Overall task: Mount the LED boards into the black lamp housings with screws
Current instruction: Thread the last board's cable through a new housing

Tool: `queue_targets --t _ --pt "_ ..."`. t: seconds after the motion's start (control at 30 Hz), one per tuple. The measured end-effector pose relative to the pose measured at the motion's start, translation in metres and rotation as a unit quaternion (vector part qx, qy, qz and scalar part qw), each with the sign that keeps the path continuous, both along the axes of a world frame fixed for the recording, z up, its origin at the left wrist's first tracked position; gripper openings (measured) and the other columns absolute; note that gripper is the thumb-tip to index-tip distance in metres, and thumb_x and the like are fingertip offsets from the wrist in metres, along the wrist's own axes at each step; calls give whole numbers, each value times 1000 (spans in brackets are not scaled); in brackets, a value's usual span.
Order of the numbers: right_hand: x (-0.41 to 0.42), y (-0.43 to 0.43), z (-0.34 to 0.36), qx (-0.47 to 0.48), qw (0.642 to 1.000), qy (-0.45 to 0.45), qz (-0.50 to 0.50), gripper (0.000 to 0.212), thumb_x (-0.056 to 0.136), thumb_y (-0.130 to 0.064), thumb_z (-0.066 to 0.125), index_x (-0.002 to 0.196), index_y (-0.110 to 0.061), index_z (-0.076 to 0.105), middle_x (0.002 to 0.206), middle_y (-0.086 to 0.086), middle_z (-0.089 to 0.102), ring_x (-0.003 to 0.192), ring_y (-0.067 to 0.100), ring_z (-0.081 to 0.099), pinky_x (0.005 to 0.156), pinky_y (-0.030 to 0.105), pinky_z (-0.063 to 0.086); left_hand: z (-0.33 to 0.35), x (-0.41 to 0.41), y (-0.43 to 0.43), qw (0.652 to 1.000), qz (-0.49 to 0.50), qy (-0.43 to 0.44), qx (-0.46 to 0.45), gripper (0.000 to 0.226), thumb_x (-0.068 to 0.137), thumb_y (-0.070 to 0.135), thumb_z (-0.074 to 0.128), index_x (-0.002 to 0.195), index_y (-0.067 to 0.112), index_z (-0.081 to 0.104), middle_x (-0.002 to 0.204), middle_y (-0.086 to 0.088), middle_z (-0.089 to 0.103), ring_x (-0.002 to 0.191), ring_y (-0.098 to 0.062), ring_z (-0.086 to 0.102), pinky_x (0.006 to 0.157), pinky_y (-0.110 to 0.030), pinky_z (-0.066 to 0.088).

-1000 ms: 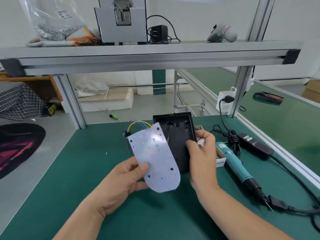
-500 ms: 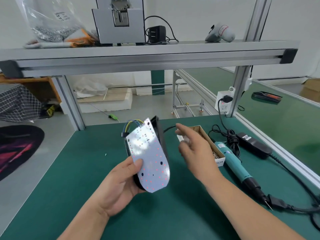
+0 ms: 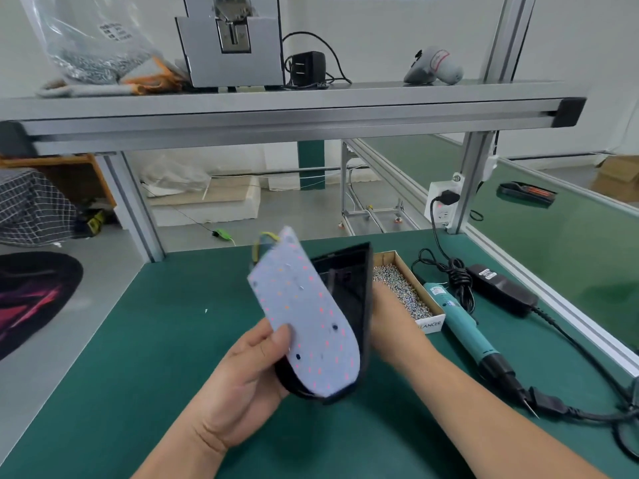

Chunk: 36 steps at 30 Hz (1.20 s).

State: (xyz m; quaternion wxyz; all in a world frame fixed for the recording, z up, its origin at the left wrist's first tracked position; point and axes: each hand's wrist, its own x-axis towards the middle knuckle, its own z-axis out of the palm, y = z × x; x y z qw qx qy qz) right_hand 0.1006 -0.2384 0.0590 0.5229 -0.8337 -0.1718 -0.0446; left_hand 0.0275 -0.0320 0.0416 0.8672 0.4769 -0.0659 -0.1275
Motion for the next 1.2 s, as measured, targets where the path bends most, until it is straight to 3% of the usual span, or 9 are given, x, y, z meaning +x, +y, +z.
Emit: queue_targets --t 0.13,0.27,0.37,0.53,0.8,0.9,0.97,1.07,1.2 --pt "8 -11 -2 -133 988 -56 -48 19 98 -42 68 88 -28 61 69 -2 61 69 17 57 67 40 49 7 8 4 989 128 0 -79 46 100 37 56 140 18 68 142 -6 70 126 -22 70 90 -36 63" --pt "18 -37 8 -160 972 -79 -156 13 99 -45 64 102 -34 70 75 -12 68 79 15 63 69 35 52 18 13 29 972 218 11 -87 23 95 50 60 96 31 74 111 4 74 98 -19 76 65 -30 62" --pt "25 -61 17 -91 978 -29 -184 7 98 -40 66 93 -38 69 68 -5 70 60 9 61 55 28 43 22 15 44 968 234 10 -86 26 88 55 68 79 30 71 107 0 67 93 -23 66 58 -28 58" --pt "14 -41 12 140 981 125 -53 18 97 -16 67 97 -30 78 61 10 65 37 9 35 38 18 26 18 15 40 981 174 10 -84 48 102 42 56 140 17 70 144 -6 68 129 -22 69 90 -36 63" --pt "5 -9 2 324 915 239 24 35 98 -50 69 88 -17 72 75 10 69 46 15 44 44 23 24 12 12 20 988 139 -43 46 39 91 26 64 127 22 76 138 -14 71 124 -36 70 92 -46 62" --pt "4 0 -5 365 888 275 55 53 81 -71 77 91 -19 81 97 13 76 82 27 72 69 36 52 4 7 15 987 77 -61 128 46 84 32 75 127 18 76 133 -18 73 122 -40 70 95 -42 61" --pt "2 0 -6 383 881 274 48 43 80 -63 84 90 -21 85 99 9 81 92 23 78 85 36 62 -3 3 10 982 40 -76 168 47 86 36 75 128 15 75 132 -19 74 121 -41 71 100 -46 59" --pt "8 -4 -8 386 892 235 -2 48 96 -43 74 59 -13 75 68 1 72 65 13 71 68 17 52 -5 3 2 982 71 -74 160 46 80 34 75 122 13 78 126 -22 75 112 -40 74 95 -48 60" --pt "6 4 -10 388 889 242 3 52 90 -54 77 108 -5 73 96 22 63 84 34 53 72 36 38 -1 7 8 986 136 -50 84 49 76 31 71 122 14 78 123 -21 76 103 -37 77 77 -44 64"
